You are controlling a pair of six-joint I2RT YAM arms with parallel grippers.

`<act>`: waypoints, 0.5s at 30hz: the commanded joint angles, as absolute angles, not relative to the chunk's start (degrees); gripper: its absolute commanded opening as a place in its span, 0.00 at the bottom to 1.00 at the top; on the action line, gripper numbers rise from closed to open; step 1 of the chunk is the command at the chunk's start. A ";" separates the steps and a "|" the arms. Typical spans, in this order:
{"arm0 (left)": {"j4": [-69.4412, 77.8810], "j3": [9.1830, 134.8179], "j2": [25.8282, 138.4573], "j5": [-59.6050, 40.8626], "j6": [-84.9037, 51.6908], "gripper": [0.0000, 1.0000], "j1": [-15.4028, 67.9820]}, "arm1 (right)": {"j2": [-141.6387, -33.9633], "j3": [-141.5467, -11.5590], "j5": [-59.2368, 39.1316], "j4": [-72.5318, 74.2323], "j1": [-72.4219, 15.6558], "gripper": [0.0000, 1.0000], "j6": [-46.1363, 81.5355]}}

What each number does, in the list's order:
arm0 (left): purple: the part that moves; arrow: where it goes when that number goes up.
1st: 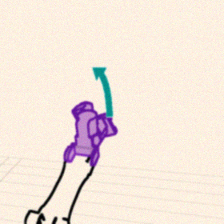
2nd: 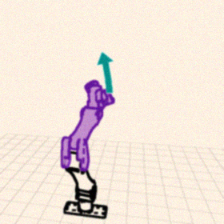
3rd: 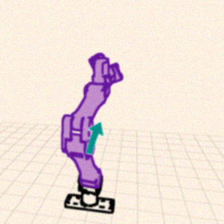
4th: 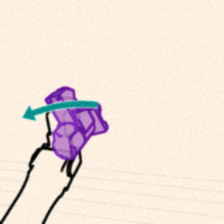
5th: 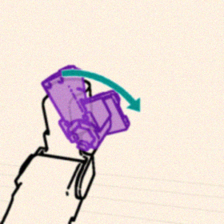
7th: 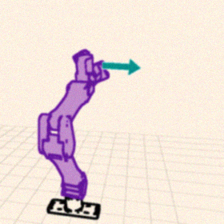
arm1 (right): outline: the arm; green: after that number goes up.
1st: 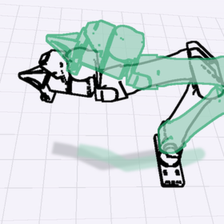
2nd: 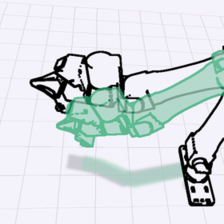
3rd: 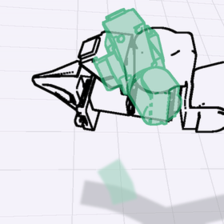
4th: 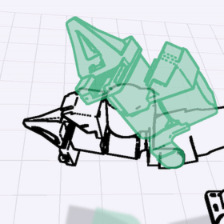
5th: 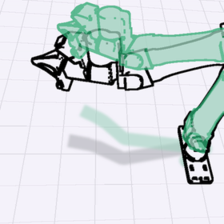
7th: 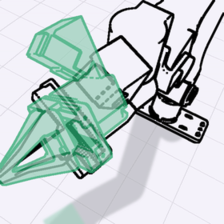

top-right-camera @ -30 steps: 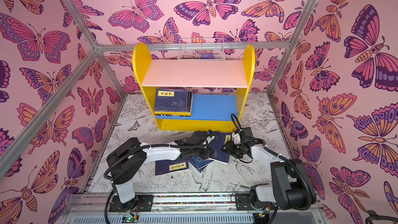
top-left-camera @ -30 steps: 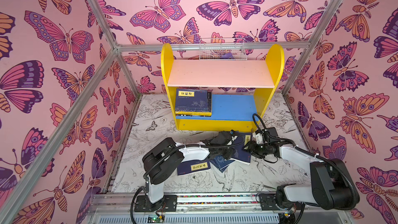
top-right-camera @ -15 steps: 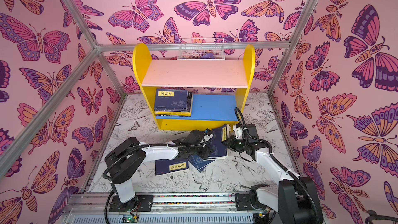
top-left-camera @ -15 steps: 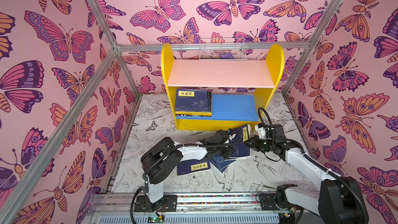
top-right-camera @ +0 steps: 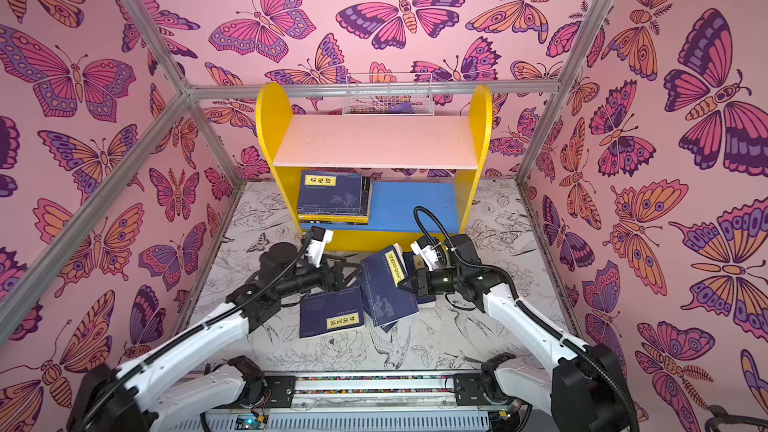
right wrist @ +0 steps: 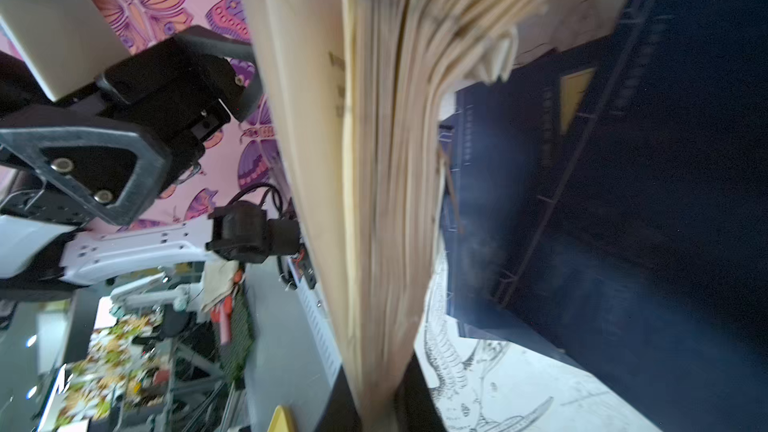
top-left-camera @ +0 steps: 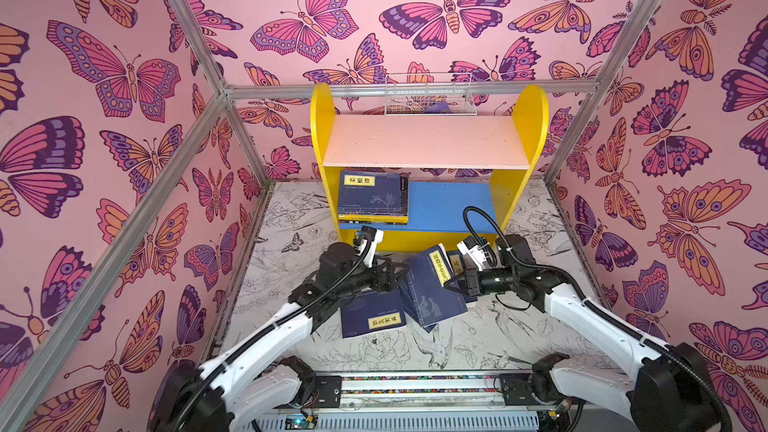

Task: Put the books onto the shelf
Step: 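Grasp the dark blue book with yellow label using both grippers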

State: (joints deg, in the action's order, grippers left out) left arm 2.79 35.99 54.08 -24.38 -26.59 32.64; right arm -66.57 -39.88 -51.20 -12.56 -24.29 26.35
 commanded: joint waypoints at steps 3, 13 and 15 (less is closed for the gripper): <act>-18.86 39.31 47.77 -23.11 -20.75 0.84 31.52 | -70.77 -46.99 -65.09 -8.88 -26.85 0.00 22.61; -23.32 41.00 43.15 -26.63 -21.60 0.85 29.80 | -75.53 -54.83 -73.60 -15.12 -33.63 0.00 16.61; -22.14 41.38 43.71 -29.42 -21.53 0.80 29.62 | -76.14 -55.19 -73.90 -15.27 -33.83 0.00 16.52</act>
